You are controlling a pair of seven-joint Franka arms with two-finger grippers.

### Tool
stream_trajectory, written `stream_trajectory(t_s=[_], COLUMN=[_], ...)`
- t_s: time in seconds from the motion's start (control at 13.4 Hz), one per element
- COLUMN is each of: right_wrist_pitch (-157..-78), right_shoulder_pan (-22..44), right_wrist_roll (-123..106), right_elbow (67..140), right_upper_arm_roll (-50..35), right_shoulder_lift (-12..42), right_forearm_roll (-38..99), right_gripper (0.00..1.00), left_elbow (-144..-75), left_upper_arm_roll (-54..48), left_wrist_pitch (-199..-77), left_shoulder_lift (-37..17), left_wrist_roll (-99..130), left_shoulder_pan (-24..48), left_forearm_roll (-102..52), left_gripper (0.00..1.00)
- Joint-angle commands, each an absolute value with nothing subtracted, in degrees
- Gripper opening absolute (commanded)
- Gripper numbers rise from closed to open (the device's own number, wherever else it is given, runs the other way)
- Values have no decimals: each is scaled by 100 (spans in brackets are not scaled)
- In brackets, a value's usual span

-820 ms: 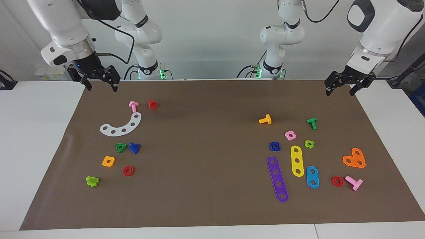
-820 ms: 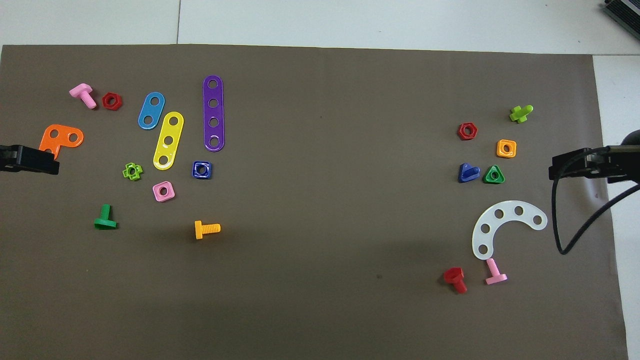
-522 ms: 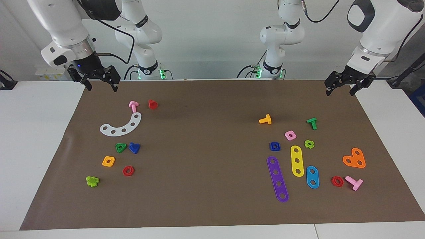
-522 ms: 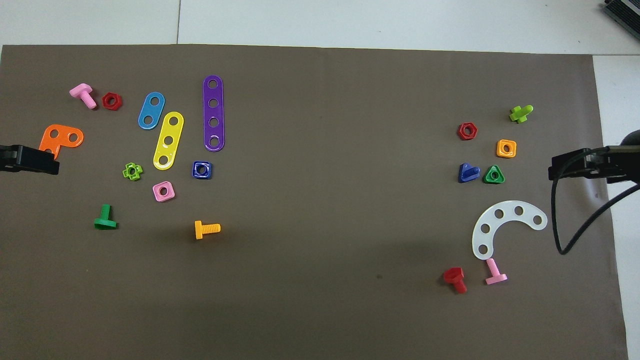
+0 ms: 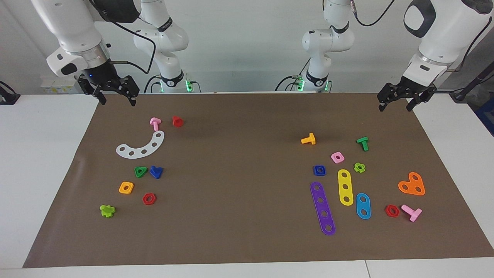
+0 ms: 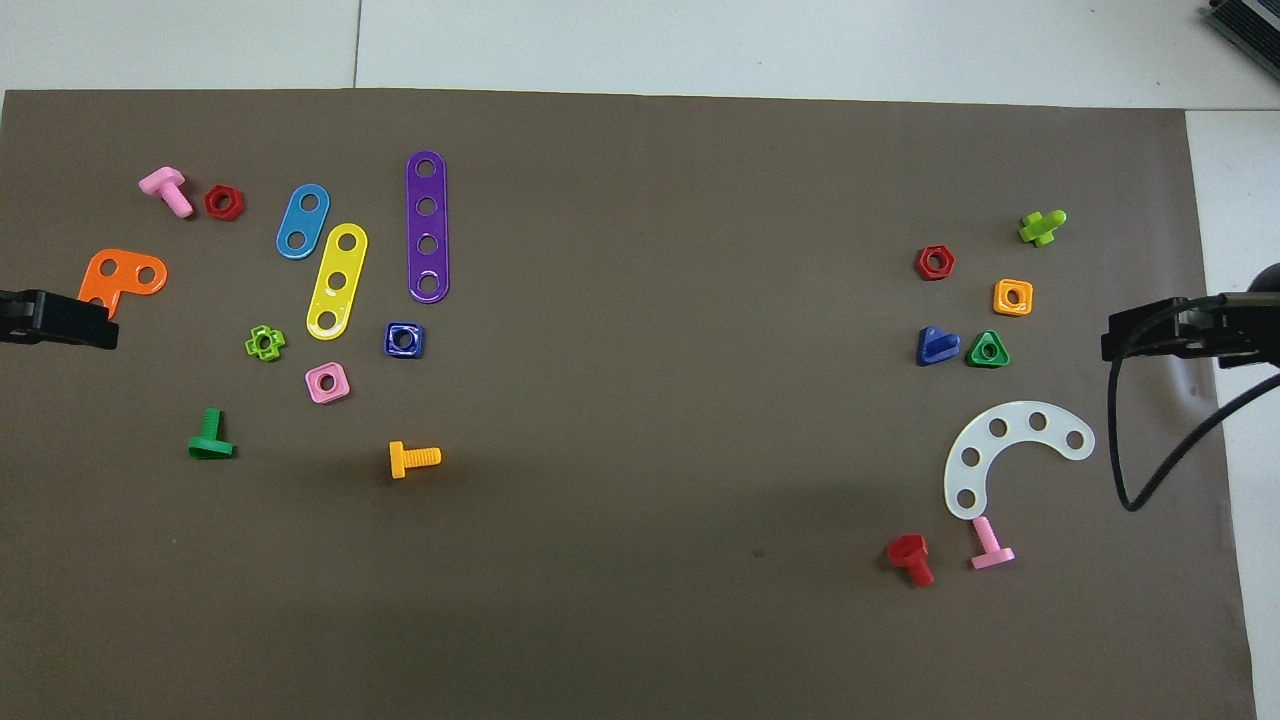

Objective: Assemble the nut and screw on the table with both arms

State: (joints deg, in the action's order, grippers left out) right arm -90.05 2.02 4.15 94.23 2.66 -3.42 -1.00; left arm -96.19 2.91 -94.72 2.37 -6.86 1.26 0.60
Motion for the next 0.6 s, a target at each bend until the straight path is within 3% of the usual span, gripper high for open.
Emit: stream_trajectory(t_s=[0.0, 0.3, 0.52], right_wrist_pitch=[-9236, -10342, -11028], right_shoulder_pan=[210, 456, 544], right_wrist_roll=[325, 334, 282], right_elbow=[9589, 10466, 10573], right_upper_arm_roll=[237, 193, 193], right_shoulder_lift=[-466, -317, 358], right_forearm_roll=[18, 17, 26], right_gripper=[100, 100, 100], left_elbow=[-9773, -9773, -9773], left_upper_arm_roll=[316, 316, 316], left_wrist_pitch=[-9510, -9510, -9510], left_shoulder_lift=[369, 378, 378], left_wrist_roll=[-624, -624, -624], left_shoulder_pan=[167, 167, 167], left_forearm_roll=[176, 176, 176], left_gripper=[100, 100, 100])
